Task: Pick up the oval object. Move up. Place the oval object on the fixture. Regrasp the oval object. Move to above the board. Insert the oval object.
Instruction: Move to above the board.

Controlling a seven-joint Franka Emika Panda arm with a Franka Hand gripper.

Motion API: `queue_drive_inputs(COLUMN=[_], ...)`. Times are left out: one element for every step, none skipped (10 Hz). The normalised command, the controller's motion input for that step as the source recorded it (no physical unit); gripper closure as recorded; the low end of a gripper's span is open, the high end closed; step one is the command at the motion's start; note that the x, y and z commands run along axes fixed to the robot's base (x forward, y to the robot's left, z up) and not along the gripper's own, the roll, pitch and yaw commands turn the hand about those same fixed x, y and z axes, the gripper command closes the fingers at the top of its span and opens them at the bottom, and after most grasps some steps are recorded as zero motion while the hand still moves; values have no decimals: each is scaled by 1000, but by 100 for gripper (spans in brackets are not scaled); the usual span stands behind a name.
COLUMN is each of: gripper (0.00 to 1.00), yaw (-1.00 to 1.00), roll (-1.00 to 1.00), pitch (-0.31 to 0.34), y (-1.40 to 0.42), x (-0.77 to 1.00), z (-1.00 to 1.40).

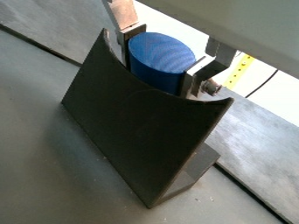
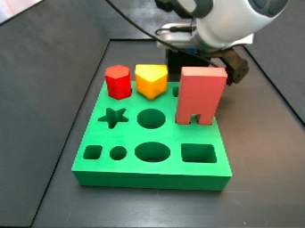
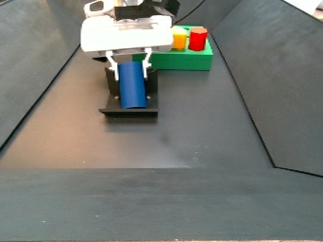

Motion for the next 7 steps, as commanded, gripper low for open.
queue_drive_inputs(gripper=[100, 100, 100, 100, 100, 100, 100], yaw=[-47, 8, 77, 113, 135, 145, 142], roll=[106, 36, -1, -32, -42, -48, -41], pitch=[227, 196, 172, 147, 115, 80, 37], y=[347, 324, 304, 291, 277, 262, 246], x=[14, 9, 3, 1, -2, -4, -5], z=[1000, 1000, 1000, 1000, 1000, 1000, 1000])
